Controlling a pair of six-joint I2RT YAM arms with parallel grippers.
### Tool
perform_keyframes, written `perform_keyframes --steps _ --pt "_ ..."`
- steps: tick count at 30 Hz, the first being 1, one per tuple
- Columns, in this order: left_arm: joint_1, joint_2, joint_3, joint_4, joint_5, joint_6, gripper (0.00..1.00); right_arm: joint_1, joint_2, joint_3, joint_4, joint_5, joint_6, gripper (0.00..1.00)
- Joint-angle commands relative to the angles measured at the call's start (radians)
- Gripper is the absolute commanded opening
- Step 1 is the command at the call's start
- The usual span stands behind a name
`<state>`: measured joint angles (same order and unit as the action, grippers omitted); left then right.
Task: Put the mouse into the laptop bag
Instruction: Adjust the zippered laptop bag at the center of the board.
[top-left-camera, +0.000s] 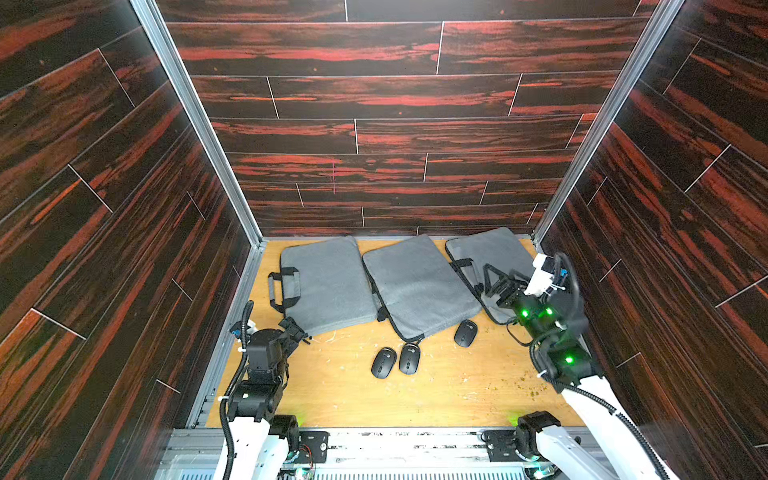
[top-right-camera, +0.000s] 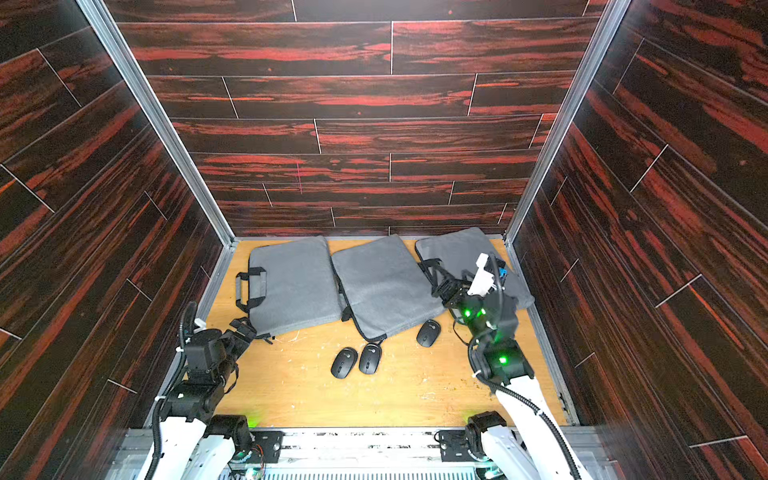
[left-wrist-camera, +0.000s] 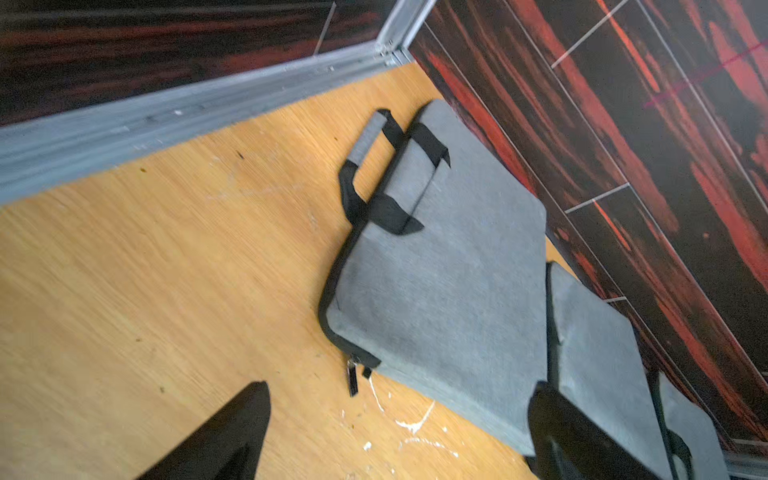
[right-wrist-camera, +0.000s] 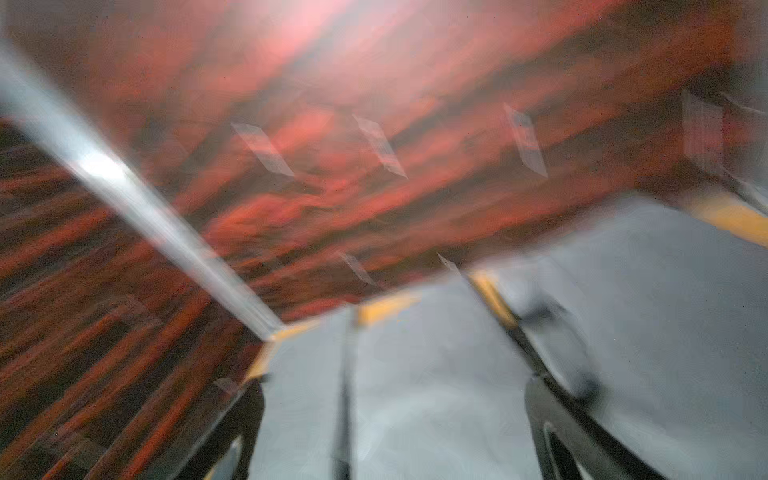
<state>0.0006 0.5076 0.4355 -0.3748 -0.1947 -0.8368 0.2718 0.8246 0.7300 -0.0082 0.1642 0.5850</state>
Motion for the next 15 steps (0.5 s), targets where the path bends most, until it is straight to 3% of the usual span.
perform_keyframes --steps 1,3,4,6,8,11,15 --pt "0.001 -0.015 0.022 -0.038 -0.001 -0.007 1.00 0.000 0.060 0.020 -0.332 0.102 0.086 0.98" --pt "0.001 -0.008 0.011 -0.027 -0.006 -0.008 1.00 0.024 0.054 -0.044 -0.169 -0.076 0.039 0.98" --pt "0.001 0.002 0.002 -0.009 0.000 -0.008 1.00 0.071 0.042 -0.074 -0.116 -0.047 0.045 0.98" --pt "0.003 0.050 -0.011 0.024 0.002 -0.011 1.00 0.265 0.036 -0.112 -0.041 0.130 0.015 0.98" --pt "0.005 0.110 -0.013 0.058 -0.005 -0.013 1.00 0.435 0.096 -0.109 0.026 0.230 -0.018 0.98" --pt "0.013 0.216 -0.001 0.088 -0.035 -0.027 1.00 0.615 0.325 -0.017 0.089 0.277 -0.015 0.86" --pt "0.016 0.303 0.019 0.101 -0.110 -0.010 1.00 0.808 0.706 0.227 0.094 0.357 -0.020 0.85"
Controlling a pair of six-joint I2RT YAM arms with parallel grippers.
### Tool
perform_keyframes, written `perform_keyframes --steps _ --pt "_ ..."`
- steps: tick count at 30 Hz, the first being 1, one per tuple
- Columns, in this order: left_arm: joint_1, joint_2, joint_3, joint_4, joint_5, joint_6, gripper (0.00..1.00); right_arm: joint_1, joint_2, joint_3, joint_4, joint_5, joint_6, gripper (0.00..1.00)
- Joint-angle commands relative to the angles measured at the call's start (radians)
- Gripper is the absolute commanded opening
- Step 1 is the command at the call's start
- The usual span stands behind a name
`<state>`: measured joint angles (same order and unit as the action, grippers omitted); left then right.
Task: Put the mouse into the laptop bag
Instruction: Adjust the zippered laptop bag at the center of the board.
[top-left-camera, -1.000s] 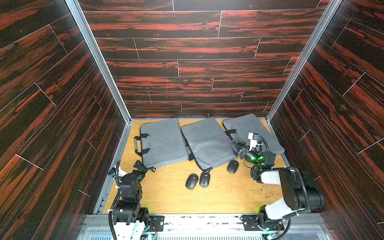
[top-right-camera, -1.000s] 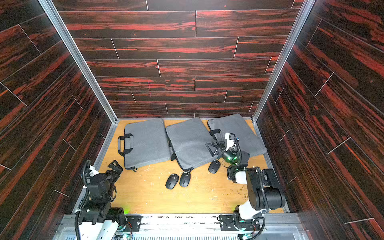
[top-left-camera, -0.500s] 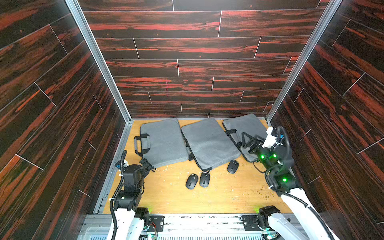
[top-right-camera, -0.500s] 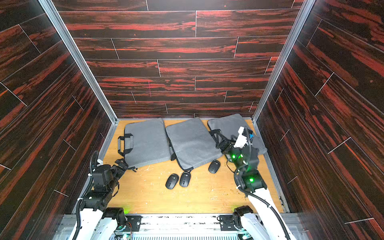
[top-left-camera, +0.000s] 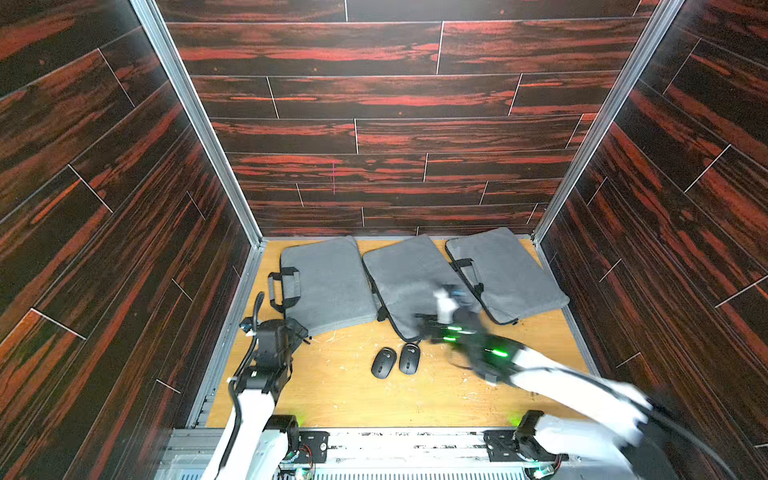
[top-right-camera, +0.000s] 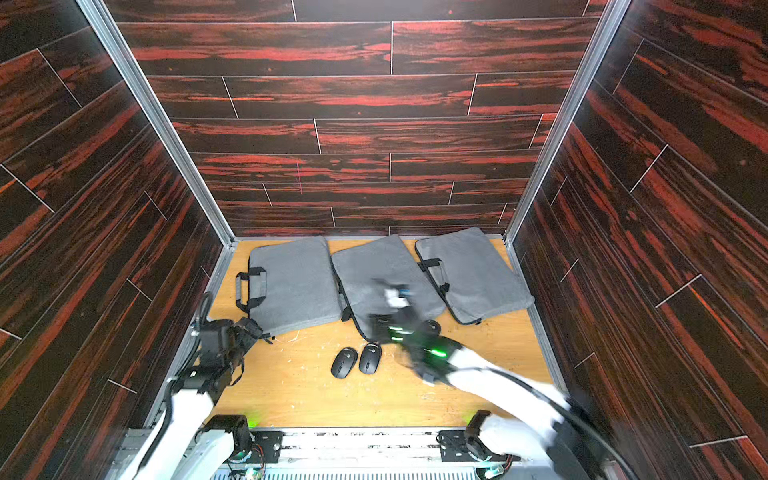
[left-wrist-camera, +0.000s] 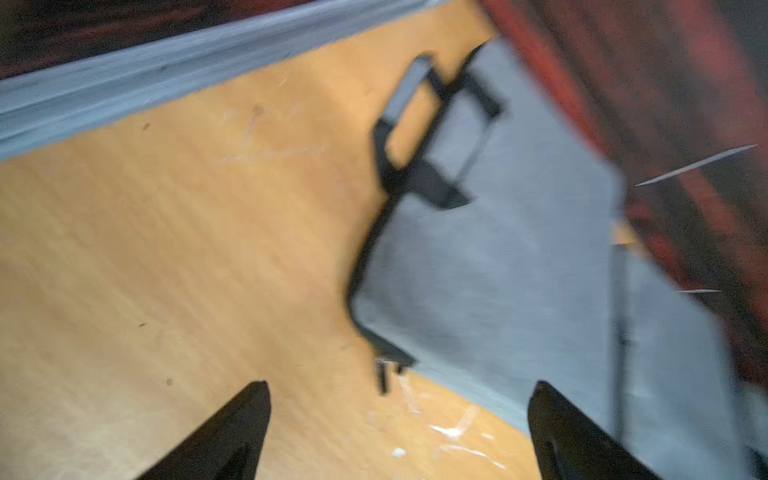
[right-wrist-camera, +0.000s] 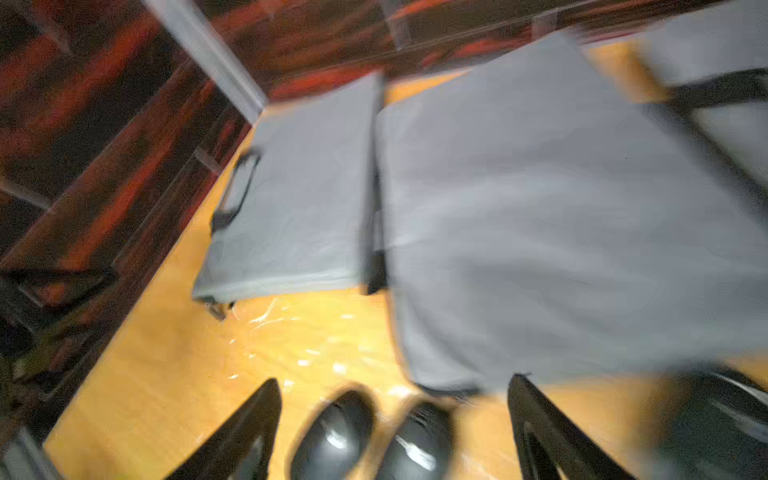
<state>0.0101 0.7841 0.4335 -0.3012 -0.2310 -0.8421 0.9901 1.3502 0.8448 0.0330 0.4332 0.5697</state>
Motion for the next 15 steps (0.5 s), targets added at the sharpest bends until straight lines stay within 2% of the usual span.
perform_keyframes --steps 1,3,6,8,15 --pt "0.008 0.035 0.016 0.043 -0.081 0.001 1.00 0.111 0.248 0.158 0.066 0.069 -0.006 0.85" --pt "0.018 0.055 0.011 0.067 -0.090 0.004 1.00 0.138 0.381 0.260 0.081 0.024 0.006 0.85" --pt "0.048 0.104 0.021 0.093 -0.073 0.003 1.00 0.142 0.501 0.370 0.061 -0.004 0.028 0.85" --pt "0.074 0.133 0.026 0.116 -0.064 -0.002 1.00 0.140 0.538 0.406 0.059 0.007 0.027 0.85" --pt "0.113 0.156 0.037 0.150 -0.141 -0.042 1.00 0.103 0.647 0.495 0.067 -0.039 0.082 0.85"
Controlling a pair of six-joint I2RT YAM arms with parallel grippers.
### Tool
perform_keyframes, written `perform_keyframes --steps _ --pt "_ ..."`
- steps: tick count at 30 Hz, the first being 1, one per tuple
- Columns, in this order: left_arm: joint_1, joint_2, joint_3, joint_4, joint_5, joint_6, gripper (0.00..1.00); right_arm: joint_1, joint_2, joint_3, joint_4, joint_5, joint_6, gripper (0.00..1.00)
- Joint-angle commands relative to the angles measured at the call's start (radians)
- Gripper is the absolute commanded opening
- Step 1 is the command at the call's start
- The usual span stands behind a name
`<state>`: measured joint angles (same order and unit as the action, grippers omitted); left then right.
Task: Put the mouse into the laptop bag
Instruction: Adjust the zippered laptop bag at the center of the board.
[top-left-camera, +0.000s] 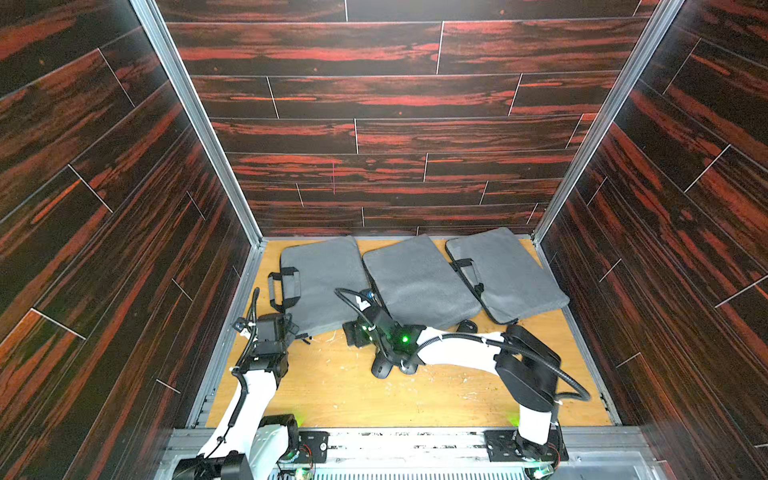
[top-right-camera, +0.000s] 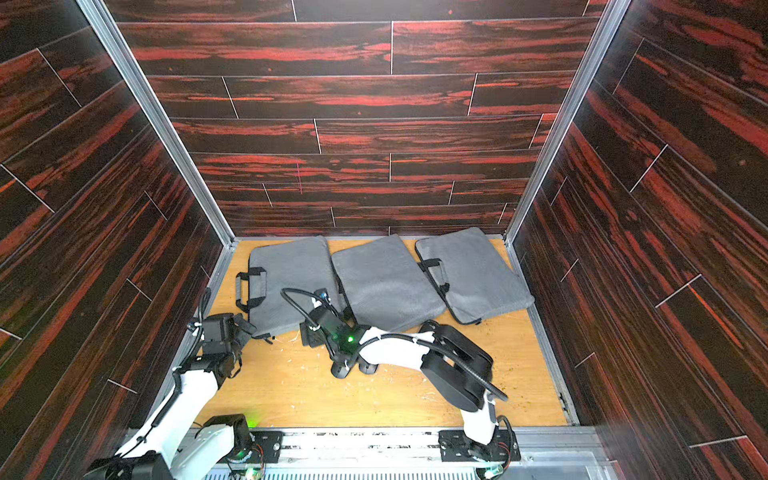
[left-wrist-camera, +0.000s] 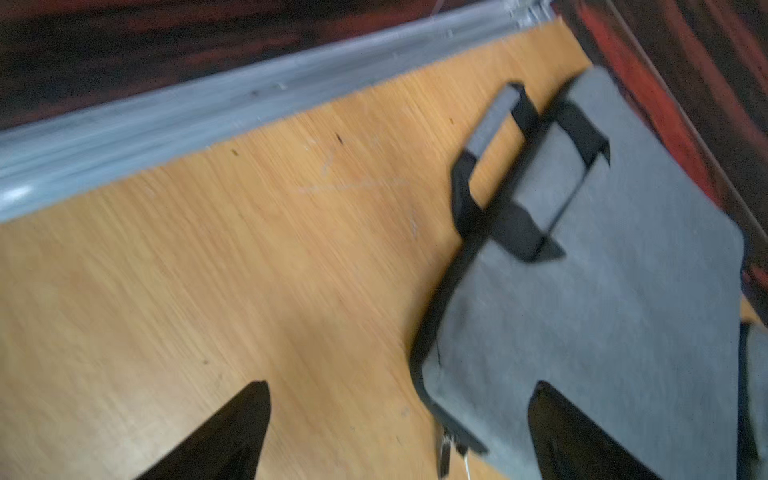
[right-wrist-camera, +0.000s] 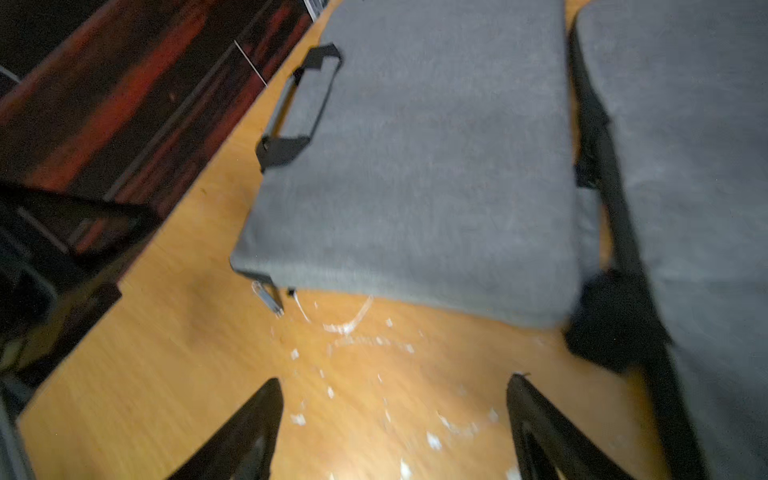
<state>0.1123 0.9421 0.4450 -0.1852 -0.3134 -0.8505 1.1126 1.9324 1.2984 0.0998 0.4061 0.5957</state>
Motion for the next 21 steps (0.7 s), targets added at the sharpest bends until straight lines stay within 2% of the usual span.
perform_keyframes --steps 1,5,14,21 --pt "0.012 -0.002 0.021 0.044 -0.069 -0.037 1.00 -0.030 0.080 0.052 -0.007 -0.021 0.071 0.85" --pt "0.014 0.029 0.039 0.053 -0.096 -0.033 1.00 -0.080 0.137 0.093 -0.035 -0.058 0.140 0.84" --pt "0.016 0.117 0.022 0.140 -0.060 -0.053 1.00 -0.133 0.271 0.241 -0.150 -0.105 0.193 0.85" --pt "0.015 0.208 0.018 0.191 -0.140 -0.050 1.00 -0.181 0.356 0.311 -0.157 -0.166 0.210 0.84"
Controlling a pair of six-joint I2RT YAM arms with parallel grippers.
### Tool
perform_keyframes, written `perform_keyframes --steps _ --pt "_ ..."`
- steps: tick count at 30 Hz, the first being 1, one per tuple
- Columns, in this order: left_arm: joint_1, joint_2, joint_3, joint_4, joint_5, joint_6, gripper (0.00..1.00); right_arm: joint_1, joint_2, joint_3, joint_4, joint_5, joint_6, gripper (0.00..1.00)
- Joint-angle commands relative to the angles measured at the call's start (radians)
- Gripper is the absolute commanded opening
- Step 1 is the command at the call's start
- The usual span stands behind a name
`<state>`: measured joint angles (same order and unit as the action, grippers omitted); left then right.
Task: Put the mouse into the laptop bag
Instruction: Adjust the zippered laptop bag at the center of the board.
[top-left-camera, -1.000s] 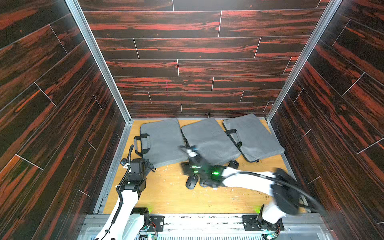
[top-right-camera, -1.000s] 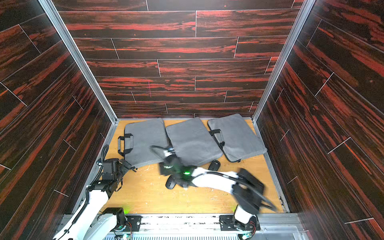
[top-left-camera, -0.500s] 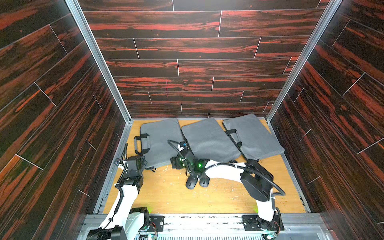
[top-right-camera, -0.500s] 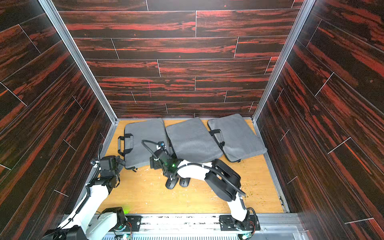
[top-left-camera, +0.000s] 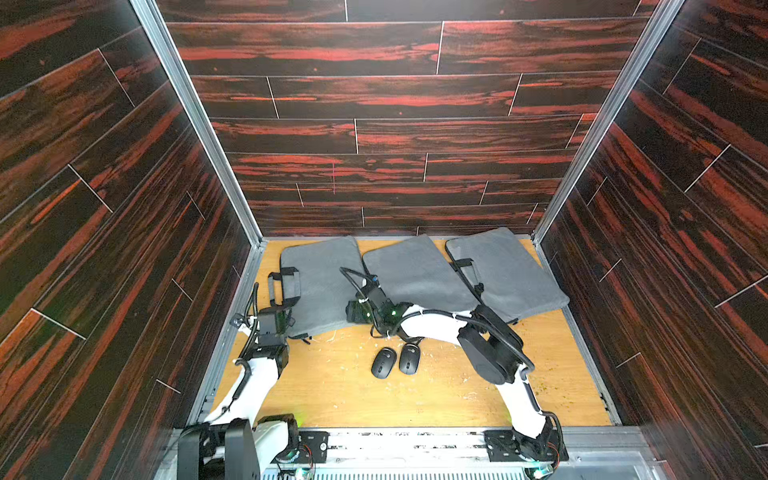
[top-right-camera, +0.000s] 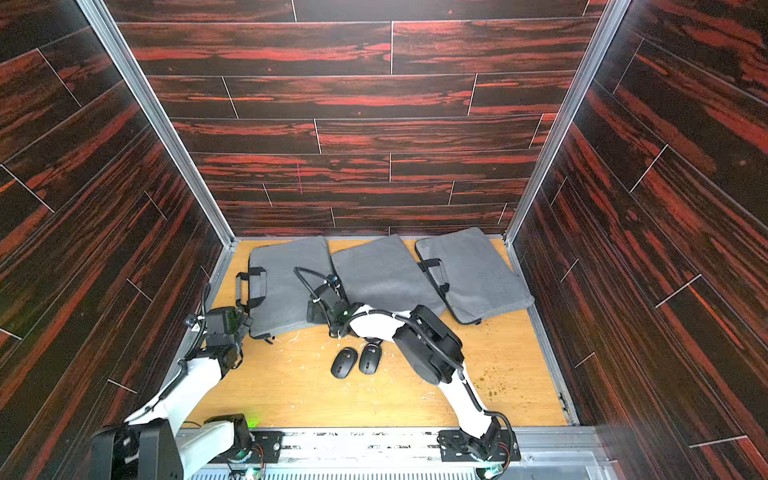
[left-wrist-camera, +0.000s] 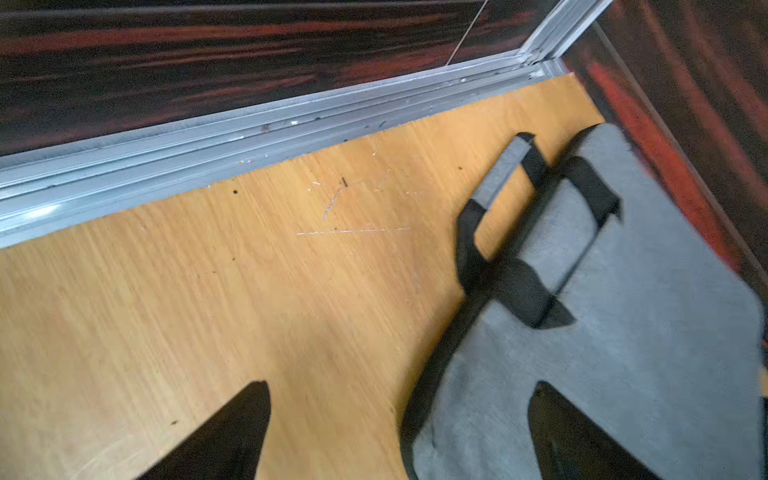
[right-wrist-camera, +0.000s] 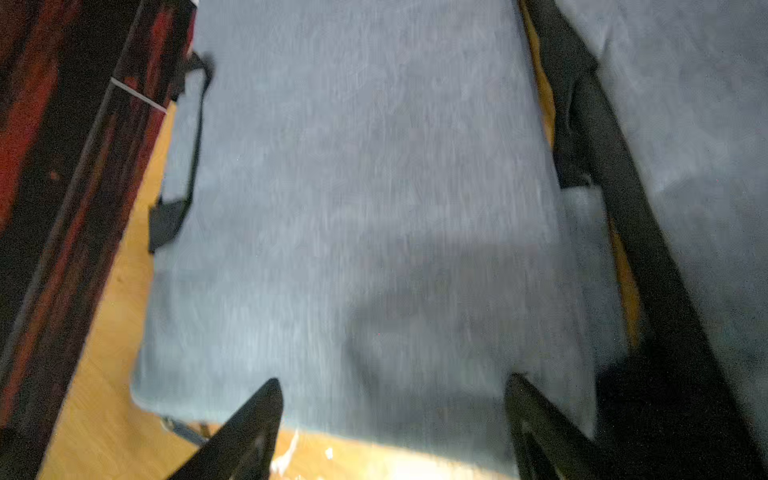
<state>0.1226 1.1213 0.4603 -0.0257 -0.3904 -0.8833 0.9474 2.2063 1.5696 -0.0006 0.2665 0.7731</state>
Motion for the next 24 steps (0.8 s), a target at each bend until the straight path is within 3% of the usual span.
perform_keyframes --steps 1,7,11,19,24 --pt "0.006 0.048 0.002 0.047 -0.076 -0.024 1.00 -0.016 0.097 0.062 -0.073 -0.024 0.030 0.82" --pt "0.008 0.187 0.065 0.091 -0.033 -0.049 1.00 -0.034 0.184 0.191 -0.170 0.014 -0.002 0.58" --pt "0.018 0.255 0.140 0.021 -0.016 -0.042 1.00 -0.078 0.261 0.300 -0.238 -0.005 -0.019 0.44" --pt "0.018 0.330 0.190 0.015 0.072 -0.019 1.00 -0.121 0.339 0.445 -0.309 -0.016 -0.089 0.42" --pt "0.024 0.394 0.264 -0.082 0.119 -0.020 1.00 -0.104 0.248 0.379 -0.311 0.031 -0.116 0.55"
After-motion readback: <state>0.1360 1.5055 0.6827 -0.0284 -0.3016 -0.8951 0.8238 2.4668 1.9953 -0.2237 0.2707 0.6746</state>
